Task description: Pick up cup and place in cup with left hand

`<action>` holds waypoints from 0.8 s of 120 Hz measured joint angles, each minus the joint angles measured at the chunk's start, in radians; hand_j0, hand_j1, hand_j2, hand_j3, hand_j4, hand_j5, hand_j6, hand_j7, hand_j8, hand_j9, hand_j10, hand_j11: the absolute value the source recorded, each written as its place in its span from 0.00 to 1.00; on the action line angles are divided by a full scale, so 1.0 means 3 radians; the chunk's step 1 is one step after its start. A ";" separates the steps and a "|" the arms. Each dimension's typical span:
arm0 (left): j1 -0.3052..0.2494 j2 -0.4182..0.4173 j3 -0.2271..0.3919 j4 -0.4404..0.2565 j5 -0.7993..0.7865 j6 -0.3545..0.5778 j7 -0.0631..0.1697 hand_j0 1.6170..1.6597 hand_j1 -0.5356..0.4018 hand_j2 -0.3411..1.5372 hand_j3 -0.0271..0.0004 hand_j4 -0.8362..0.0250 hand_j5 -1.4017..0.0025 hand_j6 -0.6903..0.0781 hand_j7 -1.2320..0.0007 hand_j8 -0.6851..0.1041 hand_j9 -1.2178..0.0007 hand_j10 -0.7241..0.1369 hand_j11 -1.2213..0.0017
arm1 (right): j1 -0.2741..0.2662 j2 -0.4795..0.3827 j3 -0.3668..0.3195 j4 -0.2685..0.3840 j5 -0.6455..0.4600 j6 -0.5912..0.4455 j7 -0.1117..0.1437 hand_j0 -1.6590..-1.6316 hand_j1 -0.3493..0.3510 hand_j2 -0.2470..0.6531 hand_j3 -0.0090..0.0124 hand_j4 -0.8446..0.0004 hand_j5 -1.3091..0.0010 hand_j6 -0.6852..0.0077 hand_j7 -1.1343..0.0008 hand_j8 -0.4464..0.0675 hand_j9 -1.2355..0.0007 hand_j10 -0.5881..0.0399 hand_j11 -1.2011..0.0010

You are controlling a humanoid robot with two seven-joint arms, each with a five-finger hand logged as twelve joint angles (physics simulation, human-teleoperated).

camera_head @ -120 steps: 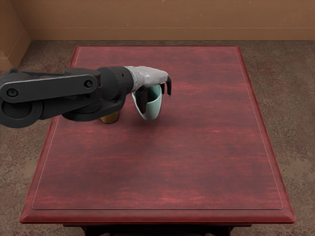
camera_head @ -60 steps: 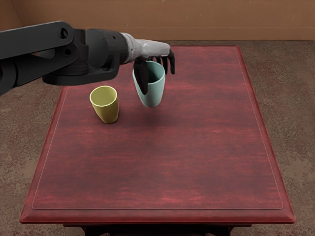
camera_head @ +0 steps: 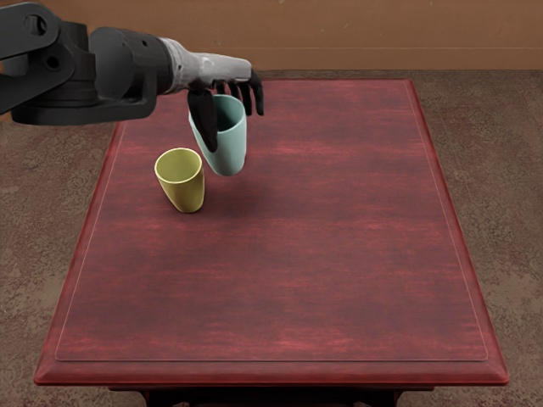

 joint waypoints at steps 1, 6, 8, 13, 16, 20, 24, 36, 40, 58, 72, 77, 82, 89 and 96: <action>0.0000 0.0002 0.0000 -0.0002 0.0000 -0.0003 0.0000 0.93 0.42 0.27 0.99 0.46 0.56 0.34 0.50 0.47 0.50 0.43 0.51 | 0.0000 0.0000 0.0000 0.0000 0.0000 0.0000 0.0000 0.04 0.04 0.27 0.42 0.97 0.98 0.95 0.97 0.82 0.97 0.90 0.97; 0.0002 0.0021 0.0000 -0.0009 -0.0005 -0.0031 0.0000 0.93 0.42 0.27 0.99 0.45 0.55 0.33 0.49 0.47 0.49 0.44 0.50 | 0.0000 0.0000 0.0000 0.0000 0.0000 0.0000 0.0000 0.04 0.04 0.27 0.42 0.97 0.98 0.95 0.97 0.82 0.97 0.90 0.97; 0.0004 0.0043 0.0000 -0.0011 -0.0014 -0.0041 0.0000 0.93 0.42 0.27 0.99 0.45 0.55 0.32 0.49 0.47 0.49 0.44 0.50 | 0.0000 0.0000 0.0000 0.0000 0.0000 0.0000 0.0000 0.04 0.04 0.27 0.42 0.97 0.98 0.95 0.97 0.82 0.97 0.90 0.97; 0.0005 0.0105 -0.0001 -0.0015 -0.0043 -0.0067 0.0000 0.92 0.41 0.27 0.99 0.44 0.54 0.34 0.47 0.49 0.48 0.46 0.48 | 0.0000 0.0000 0.0000 0.0000 0.0000 0.0000 0.0000 0.04 0.04 0.27 0.42 0.97 0.98 0.95 0.97 0.82 0.97 0.90 0.97; 0.0005 0.0125 -0.0001 -0.0016 -0.0054 -0.0085 0.0000 0.91 0.41 0.27 0.99 0.44 0.53 0.35 0.47 0.50 0.47 0.46 0.48 | 0.0000 0.0000 0.0000 0.0000 0.0000 0.0000 0.0000 0.04 0.04 0.27 0.42 0.97 0.98 0.95 0.97 0.82 0.97 0.90 0.97; 0.0005 0.0151 -0.0002 -0.0018 -0.0082 -0.0104 0.0000 0.92 0.41 0.28 0.99 0.43 0.53 0.34 0.46 0.48 0.47 0.45 0.48 | 0.0000 0.0000 0.0000 0.0000 0.0000 0.0000 0.0000 0.04 0.04 0.27 0.42 0.97 0.98 0.95 0.97 0.82 0.97 0.90 0.97; 0.0005 0.0186 -0.0002 -0.0019 -0.0107 -0.0122 0.0000 0.91 0.41 0.27 0.99 0.43 0.52 0.33 0.46 0.49 0.47 0.45 0.47 | 0.0000 0.0000 0.0001 0.0000 0.0000 0.0000 0.0000 0.04 0.04 0.27 0.42 0.97 0.98 0.95 0.97 0.82 0.97 0.90 0.97; 0.0010 0.0273 -0.0001 -0.0021 -0.0167 -0.0182 0.0001 0.89 0.42 0.26 0.99 0.42 0.51 0.35 0.45 0.51 0.45 0.48 0.46 | 0.0001 0.0000 0.0003 0.0000 0.0000 0.0000 0.0000 0.04 0.04 0.27 0.42 0.97 0.98 0.95 0.97 0.82 0.97 0.90 0.97; 0.0015 0.0277 0.0000 -0.0022 -0.0177 -0.0196 0.0000 0.89 0.42 0.25 0.99 0.42 0.51 0.37 0.44 0.52 0.45 0.48 0.46 | 0.0002 0.0000 0.0004 0.0000 0.0000 0.0000 0.0000 0.04 0.04 0.27 0.42 0.97 0.98 0.95 0.97 0.82 0.97 0.90 0.97; 0.0022 0.0357 0.0002 -0.0005 -0.0196 -0.0220 0.0000 0.87 0.42 0.25 0.99 0.42 0.51 0.36 0.44 0.52 0.44 0.48 0.45 | 0.0003 0.0000 0.0005 0.0000 0.0000 0.0000 0.0000 0.04 0.04 0.27 0.42 0.97 0.98 0.95 0.97 0.82 0.97 0.90 0.97; 0.0026 0.0353 0.0005 0.0059 -0.0189 -0.0229 0.0001 0.88 0.41 0.26 0.99 0.41 0.51 0.36 0.44 0.53 0.44 0.49 0.45 | 0.0005 0.0000 0.0005 0.0000 0.0000 0.0000 0.0000 0.04 0.04 0.27 0.42 0.97 0.98 0.95 0.97 0.82 0.97 0.90 0.97; 0.0032 0.0344 0.0007 0.0099 -0.0186 -0.0230 0.0001 0.87 0.41 0.25 0.99 0.41 0.51 0.37 0.44 0.53 0.43 0.50 0.45 | 0.0005 0.0000 0.0005 0.0000 0.0000 0.0000 0.0000 0.04 0.04 0.27 0.42 0.97 0.98 0.95 0.97 0.82 0.97 0.90 0.97; 0.0036 0.0350 0.0009 0.0129 -0.0184 -0.0230 0.0001 0.88 0.41 0.26 0.99 0.41 0.51 0.36 0.44 0.52 0.43 0.49 0.45 | 0.0005 0.0000 0.0005 0.0000 0.0000 0.0000 0.0000 0.04 0.04 0.27 0.42 0.97 0.98 0.95 0.97 0.82 0.97 0.90 0.97; 0.0028 0.0338 0.0013 0.0168 -0.0180 -0.0233 0.0001 0.88 0.41 0.27 0.99 0.41 0.51 0.37 0.44 0.53 0.43 0.50 0.45 | 0.0005 0.0000 0.0003 0.0000 0.0000 0.0000 0.0000 0.04 0.04 0.27 0.42 0.97 0.98 0.95 0.97 0.82 0.97 0.90 0.97; 0.0029 0.0348 0.0015 0.0198 -0.0168 -0.0229 0.0001 0.88 0.41 0.26 0.99 0.41 0.51 0.37 0.44 0.53 0.43 0.50 0.45 | 0.0007 0.0000 0.0002 0.0000 0.0000 0.0000 0.0000 0.04 0.04 0.27 0.42 0.97 0.98 0.95 0.97 0.82 0.97 0.90 0.97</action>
